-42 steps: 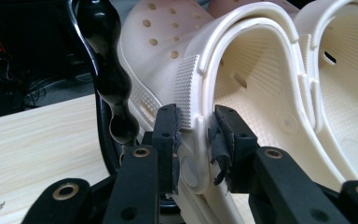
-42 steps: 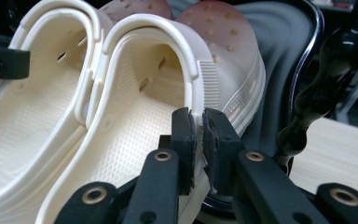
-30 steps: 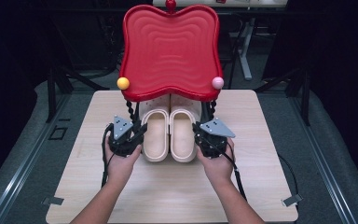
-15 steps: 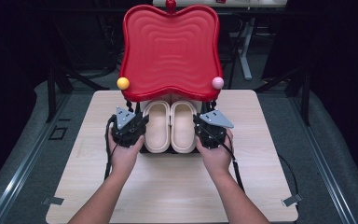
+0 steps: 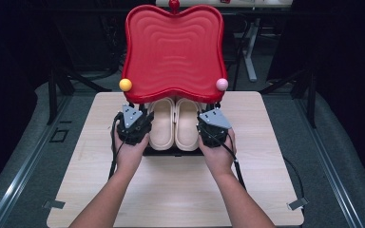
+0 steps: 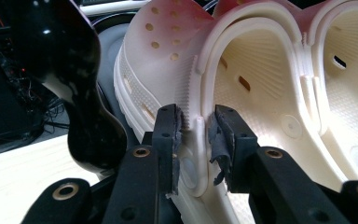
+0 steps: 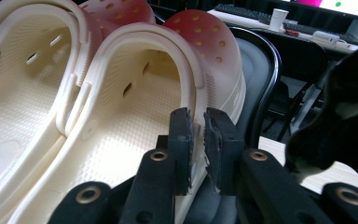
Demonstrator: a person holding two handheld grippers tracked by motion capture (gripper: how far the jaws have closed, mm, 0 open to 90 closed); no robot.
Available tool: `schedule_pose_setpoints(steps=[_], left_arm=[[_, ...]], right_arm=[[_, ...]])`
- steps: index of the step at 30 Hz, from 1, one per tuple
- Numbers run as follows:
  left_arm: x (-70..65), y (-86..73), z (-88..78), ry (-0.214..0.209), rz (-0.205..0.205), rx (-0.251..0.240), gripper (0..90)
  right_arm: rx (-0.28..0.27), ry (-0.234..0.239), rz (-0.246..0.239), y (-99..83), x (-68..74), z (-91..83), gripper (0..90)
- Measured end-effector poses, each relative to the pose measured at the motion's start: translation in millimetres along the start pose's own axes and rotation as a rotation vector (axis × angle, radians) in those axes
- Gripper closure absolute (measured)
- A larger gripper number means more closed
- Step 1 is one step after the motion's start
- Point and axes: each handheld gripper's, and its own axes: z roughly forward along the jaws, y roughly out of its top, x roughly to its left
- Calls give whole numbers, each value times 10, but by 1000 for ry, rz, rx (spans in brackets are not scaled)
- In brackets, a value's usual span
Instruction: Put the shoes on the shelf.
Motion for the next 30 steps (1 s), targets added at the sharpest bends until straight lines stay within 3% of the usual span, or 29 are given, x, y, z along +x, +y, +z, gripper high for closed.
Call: schedule_pose_setpoints(steps=[2, 7, 11, 30], left_arm=[[0, 1, -9, -6, -7, 1, 699], [-32, 0, -4, 2, -4, 0, 655], [-48, 5, -13, -12, 0, -11, 597], [-40, -48, -46, -29, 5, 2, 556]], right_arm=[[0, -7, -4, -2, -15, -9, 771], [-10, 18, 40, -10, -62, -33, 716], [-13, 28, 30, -7, -52, -64, 711], [-1, 63, 6, -67, -62, -139, 684]])
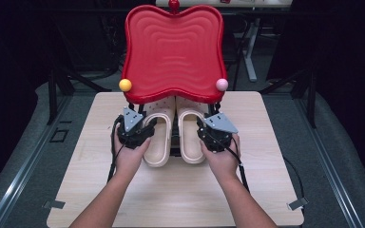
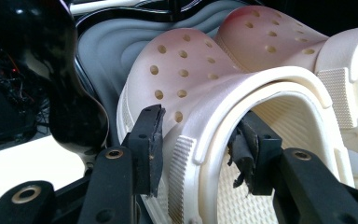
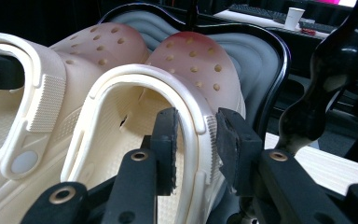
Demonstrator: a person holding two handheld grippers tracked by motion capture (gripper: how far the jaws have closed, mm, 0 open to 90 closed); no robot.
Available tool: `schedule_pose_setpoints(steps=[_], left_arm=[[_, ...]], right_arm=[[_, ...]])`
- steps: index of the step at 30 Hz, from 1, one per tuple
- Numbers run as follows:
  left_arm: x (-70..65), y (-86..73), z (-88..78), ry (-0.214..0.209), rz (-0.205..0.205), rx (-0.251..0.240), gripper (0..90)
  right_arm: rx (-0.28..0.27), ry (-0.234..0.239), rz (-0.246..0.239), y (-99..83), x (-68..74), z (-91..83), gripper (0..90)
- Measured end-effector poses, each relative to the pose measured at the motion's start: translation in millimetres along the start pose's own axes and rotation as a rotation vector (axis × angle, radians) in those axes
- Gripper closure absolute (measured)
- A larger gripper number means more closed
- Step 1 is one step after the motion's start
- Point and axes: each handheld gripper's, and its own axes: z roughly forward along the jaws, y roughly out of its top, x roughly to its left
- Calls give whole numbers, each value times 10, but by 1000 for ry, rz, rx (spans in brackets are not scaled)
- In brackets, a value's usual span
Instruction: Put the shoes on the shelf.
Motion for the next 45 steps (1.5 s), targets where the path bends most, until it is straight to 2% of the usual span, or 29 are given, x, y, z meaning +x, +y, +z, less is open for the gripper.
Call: schedule_pose_setpoints(steps=[7, 10, 12, 18, 21, 24, 26, 37, 40, 42, 45], left_arm=[[-1, 4, -17, -17, -8, 1, 517], [-2, 5, -19, -16, -8, 2, 514], [-6, 5, -24, -15, -5, 3, 509], [-9, -14, -61, -23, -2, 4, 503], [-10, -31, -81, -29, 0, 2, 502], [-11, -50, -98, -34, 5, 7, 499], [-8, -59, -119, -39, 5, 10, 495], [61, -130, -280, -52, 1, 16, 458], [85, -159, -337, -56, 0, 13, 454], [103, -180, -382, -68, -17, 12, 452], [104, -205, -450, -83, -16, 5, 448]], right_arm=[[1, 6, 8, -5, 8, 0, 653], [11, -1, -10, 0, 22, -21, 691], [17, 13, -11, 7, 30, -40, 710], [42, 30, -14, 6, 32, -89, 721], [40, 32, -32, -10, 58, -119, 735], [51, 45, -49, -33, 71, -124, 711], [58, 34, -60, -57, 70, -119, 699], [43, 60, -29, -114, 46, -158, 618], [42, 66, -39, -117, 57, -189, 602], [43, 71, -47, -121, 69, -213, 595], [23, 85, -57, -124, 87, -264, 586]])
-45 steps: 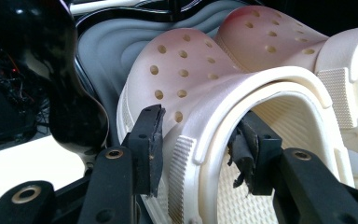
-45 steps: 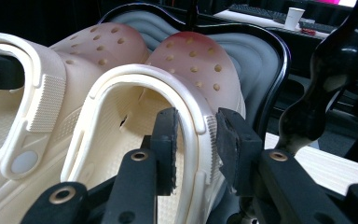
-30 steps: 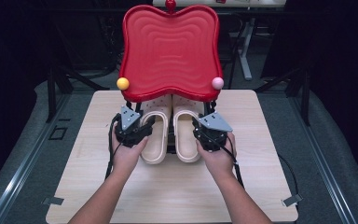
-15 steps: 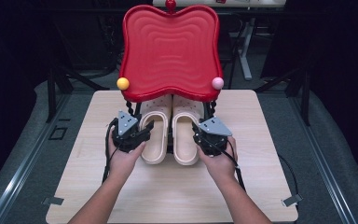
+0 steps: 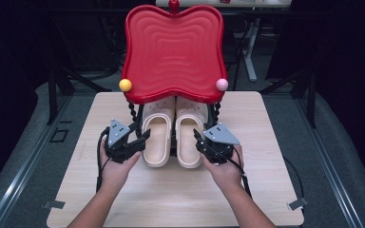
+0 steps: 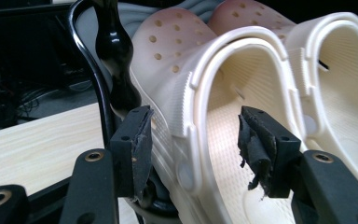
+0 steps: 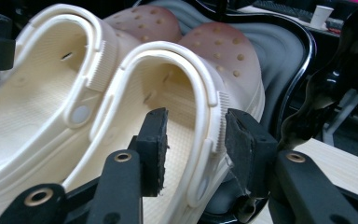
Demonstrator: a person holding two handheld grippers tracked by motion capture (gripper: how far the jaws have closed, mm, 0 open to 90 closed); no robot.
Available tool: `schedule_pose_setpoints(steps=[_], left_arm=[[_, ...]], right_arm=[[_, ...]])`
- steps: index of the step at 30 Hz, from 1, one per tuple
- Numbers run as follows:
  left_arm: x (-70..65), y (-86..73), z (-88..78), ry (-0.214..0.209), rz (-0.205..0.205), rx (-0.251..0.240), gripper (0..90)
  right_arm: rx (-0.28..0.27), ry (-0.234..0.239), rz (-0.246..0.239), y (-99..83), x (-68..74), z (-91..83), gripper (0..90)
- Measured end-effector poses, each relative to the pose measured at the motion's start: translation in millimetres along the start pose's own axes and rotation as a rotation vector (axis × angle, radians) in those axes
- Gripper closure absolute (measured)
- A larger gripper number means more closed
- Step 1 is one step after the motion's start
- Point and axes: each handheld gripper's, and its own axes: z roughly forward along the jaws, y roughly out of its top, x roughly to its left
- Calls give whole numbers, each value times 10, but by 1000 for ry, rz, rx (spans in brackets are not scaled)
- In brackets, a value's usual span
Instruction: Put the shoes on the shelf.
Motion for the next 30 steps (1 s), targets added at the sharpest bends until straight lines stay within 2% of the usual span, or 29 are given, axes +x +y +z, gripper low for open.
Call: schedule_pose_setpoints(steps=[8, 10, 12, 15, 17, 19, 21, 23, 28, 30], left_arm=[[-50, -104, -209, -29, 20, -5, 449], [-68, -154, -265, -37, 32, 3, 450], [-82, -188, -311, -44, 35, 5, 452], [-109, -253, -410, -63, 20, -9, 457], [-134, -312, -459, -76, 14, -3, 469], [-154, -366, -497, -85, 18, 5, 492], [-163, -424, -532, -91, 21, 19, 555], [-176, -495, -553, -95, 10, 29, 610], [-246, -647, -574, -109, 22, 64, 763], [-263, -683, -592, -129, 13, 77, 842]], right_arm=[[3, 33, -2, -87, 39, -208, 587], [15, 36, -38, -138, 74, -271, 586], [39, 56, -51, -205, 107, -336, 587], [65, 68, -21, -286, 118, -438, 596], [78, 112, 20, -348, 124, -493, 634], [74, 121, 19, -412, 156, -537, 667], [68, 113, 0, -470, 196, -566, 704], [74, 125, 5, -526, 227, -569, 742], [90, 159, -10, -631, 340, -565, 854], [108, 174, -13, -666, 379, -558, 884]])
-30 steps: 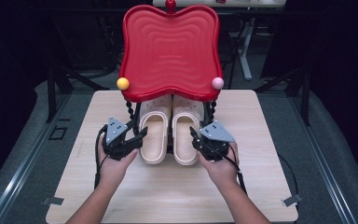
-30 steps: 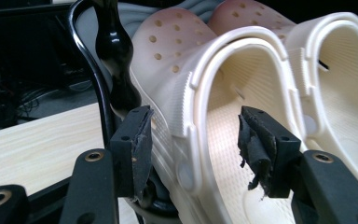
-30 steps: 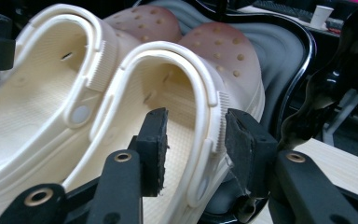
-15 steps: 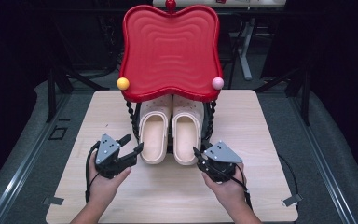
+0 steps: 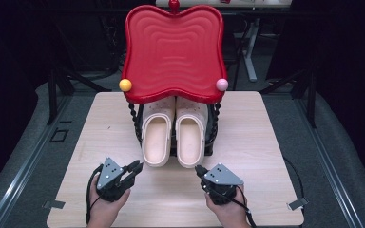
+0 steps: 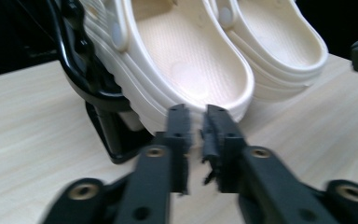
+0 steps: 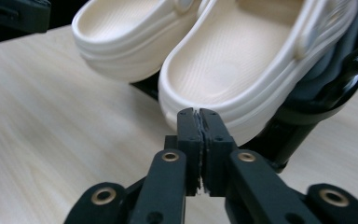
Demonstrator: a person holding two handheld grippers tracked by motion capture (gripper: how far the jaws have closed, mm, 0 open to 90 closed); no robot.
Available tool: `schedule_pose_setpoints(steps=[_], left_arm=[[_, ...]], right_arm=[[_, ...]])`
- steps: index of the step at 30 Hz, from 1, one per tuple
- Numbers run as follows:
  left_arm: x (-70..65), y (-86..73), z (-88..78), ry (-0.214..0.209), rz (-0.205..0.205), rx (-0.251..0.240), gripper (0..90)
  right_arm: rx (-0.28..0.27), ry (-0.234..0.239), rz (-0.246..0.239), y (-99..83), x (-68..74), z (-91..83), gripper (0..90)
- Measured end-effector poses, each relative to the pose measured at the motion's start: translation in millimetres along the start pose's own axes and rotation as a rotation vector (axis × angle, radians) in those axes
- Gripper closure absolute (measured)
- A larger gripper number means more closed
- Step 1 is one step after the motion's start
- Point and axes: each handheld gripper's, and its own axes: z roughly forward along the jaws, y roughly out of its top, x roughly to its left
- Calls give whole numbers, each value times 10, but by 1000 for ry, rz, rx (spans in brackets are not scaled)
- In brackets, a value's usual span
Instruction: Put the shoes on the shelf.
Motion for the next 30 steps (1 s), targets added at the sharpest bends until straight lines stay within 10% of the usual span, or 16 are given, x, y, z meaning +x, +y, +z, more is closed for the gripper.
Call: schedule_pose_setpoints(steps=[30], left_arm=[[-52, -94, 281, -42, 12, 82, 899]], right_arm=[[62, 25, 44, -141, 30, 300, 899]])
